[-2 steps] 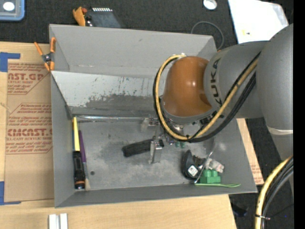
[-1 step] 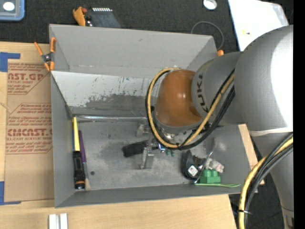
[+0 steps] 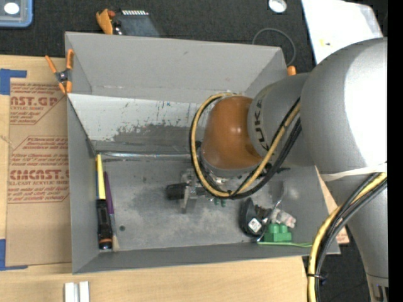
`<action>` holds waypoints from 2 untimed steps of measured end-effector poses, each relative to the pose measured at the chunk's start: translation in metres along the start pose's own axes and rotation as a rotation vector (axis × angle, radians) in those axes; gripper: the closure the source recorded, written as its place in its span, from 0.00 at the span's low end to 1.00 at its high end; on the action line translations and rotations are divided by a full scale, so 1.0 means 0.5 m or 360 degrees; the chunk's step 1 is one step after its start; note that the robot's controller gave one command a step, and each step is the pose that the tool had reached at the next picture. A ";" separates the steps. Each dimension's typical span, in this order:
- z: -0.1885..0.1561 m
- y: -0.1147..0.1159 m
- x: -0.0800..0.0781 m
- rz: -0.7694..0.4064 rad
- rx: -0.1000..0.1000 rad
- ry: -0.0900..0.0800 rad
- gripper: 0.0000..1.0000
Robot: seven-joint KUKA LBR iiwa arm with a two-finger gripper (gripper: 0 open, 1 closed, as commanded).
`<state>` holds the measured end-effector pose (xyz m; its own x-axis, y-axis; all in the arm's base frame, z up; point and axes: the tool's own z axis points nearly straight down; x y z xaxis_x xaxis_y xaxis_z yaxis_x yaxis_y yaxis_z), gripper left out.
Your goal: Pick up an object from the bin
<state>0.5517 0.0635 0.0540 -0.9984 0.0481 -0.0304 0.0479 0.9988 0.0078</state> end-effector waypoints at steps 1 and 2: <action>-0.003 -0.001 0.002 0.0007 0.0001 0.0006 1.00; -0.076 -0.002 0.009 0.0007 0.0005 0.0029 1.00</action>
Offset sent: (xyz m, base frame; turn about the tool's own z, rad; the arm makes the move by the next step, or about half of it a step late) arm -0.0007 -0.0006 0.1256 0.0031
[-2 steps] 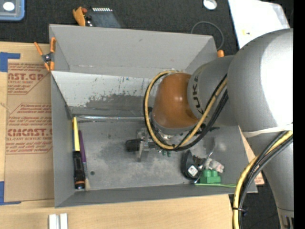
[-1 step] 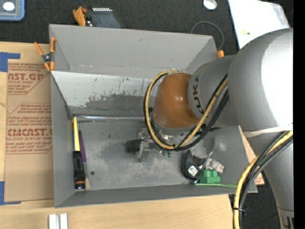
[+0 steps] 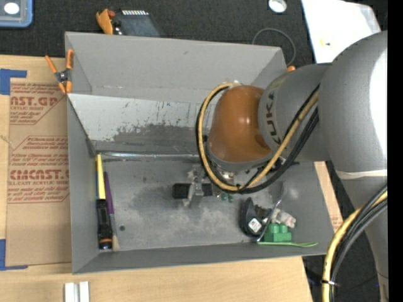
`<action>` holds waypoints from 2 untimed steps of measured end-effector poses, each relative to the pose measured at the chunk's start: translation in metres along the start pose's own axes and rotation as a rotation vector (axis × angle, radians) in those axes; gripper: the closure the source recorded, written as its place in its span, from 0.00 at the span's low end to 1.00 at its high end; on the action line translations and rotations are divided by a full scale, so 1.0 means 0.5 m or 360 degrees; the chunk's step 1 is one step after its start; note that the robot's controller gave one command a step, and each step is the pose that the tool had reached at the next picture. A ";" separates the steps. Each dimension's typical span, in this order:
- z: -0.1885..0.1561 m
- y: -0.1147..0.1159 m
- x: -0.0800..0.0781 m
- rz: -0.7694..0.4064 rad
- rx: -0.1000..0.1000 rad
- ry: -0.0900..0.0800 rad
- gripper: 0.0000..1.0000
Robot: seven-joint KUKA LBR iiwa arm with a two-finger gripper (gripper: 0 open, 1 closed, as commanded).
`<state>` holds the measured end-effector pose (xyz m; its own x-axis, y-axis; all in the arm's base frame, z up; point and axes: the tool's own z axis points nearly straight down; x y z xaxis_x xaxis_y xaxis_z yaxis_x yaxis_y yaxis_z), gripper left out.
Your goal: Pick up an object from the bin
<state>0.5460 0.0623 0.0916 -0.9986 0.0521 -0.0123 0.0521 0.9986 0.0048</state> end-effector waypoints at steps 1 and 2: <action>-0.048 0.001 -0.005 0.0000 -0.0003 -0.0014 1.00; -0.083 0.001 -0.001 -0.0001 -0.0002 -0.0001 1.00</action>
Offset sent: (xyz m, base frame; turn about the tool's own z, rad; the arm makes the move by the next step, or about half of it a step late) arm 0.0020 0.0003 0.0717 -0.0001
